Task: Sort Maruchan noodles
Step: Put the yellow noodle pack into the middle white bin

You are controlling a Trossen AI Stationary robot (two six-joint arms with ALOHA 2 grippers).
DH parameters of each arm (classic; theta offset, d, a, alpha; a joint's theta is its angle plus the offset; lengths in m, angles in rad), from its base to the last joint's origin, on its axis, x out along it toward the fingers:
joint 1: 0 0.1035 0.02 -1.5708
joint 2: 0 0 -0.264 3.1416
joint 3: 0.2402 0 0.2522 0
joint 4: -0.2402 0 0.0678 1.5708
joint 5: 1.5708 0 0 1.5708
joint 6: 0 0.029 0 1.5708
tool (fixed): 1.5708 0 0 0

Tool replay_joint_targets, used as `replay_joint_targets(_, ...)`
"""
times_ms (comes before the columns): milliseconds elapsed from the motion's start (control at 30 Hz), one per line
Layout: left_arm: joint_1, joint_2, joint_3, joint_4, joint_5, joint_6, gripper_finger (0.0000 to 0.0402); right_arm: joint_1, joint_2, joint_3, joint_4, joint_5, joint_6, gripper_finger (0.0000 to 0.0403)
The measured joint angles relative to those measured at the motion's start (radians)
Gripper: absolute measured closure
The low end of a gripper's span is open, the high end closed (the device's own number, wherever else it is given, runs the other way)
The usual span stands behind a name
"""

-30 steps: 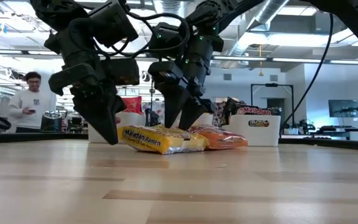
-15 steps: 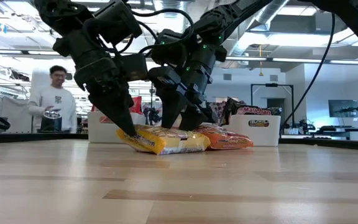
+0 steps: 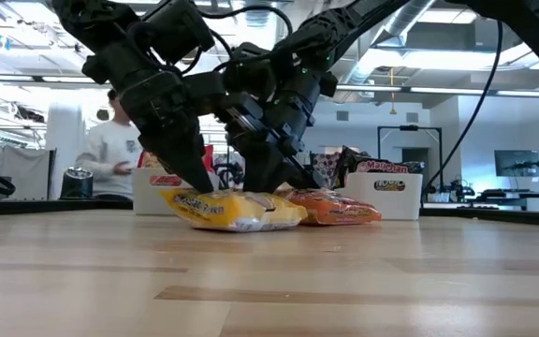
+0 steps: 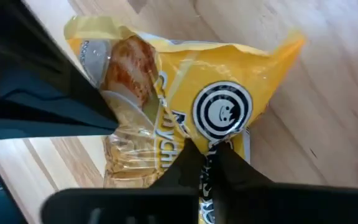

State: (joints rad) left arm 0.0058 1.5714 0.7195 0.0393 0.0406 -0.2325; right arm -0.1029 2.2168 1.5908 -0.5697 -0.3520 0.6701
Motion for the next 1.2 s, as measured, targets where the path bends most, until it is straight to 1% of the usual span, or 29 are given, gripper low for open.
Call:
replay_joint_targets(67,0.001,-0.003,0.000,-0.005,0.005,-0.007,0.0402,0.000,-0.008,0.012,-0.010,0.013,-0.014,0.0392)
replay_joint_targets(167,0.002,-0.025,-0.002,-0.019,0.009,-0.025,0.0402,-0.001,-0.008,0.054,-0.046,0.017,-0.042,0.0396)
replay_joint_targets(267,0.003,-0.064,-0.004,-0.037,0.004,-0.024,0.0402,0.001,0.001,0.123,-0.152,0.036,-0.096,0.0397)
replay_joint_targets(567,0.003,-0.216,-0.003,-0.117,-0.089,0.008,0.0402,-0.003,0.000,0.339,-0.494,0.223,-0.264,0.0398)
replay_joint_targets(733,0.003,-0.271,-0.003,-0.141,-0.170,0.029,0.0402,-0.015,-0.001,0.474,-0.635,0.313,-0.376,0.0398)
replay_joint_targets(933,0.004,-0.295,-0.003,-0.138,-0.278,0.030,0.0401,-0.065,-0.004,0.627,-0.762,0.427,-0.513,0.0398)
replay_joint_targets(1033,0.015,-0.295,-0.003,-0.140,-0.349,0.019,0.0402,-0.106,-0.004,0.676,-0.789,0.482,-0.597,0.0398)
replay_joint_targets(1200,0.061,-0.295,-0.003,-0.140,-0.468,-0.013,0.0401,-0.184,-0.005,0.710,-0.784,0.560,-0.798,0.0398)
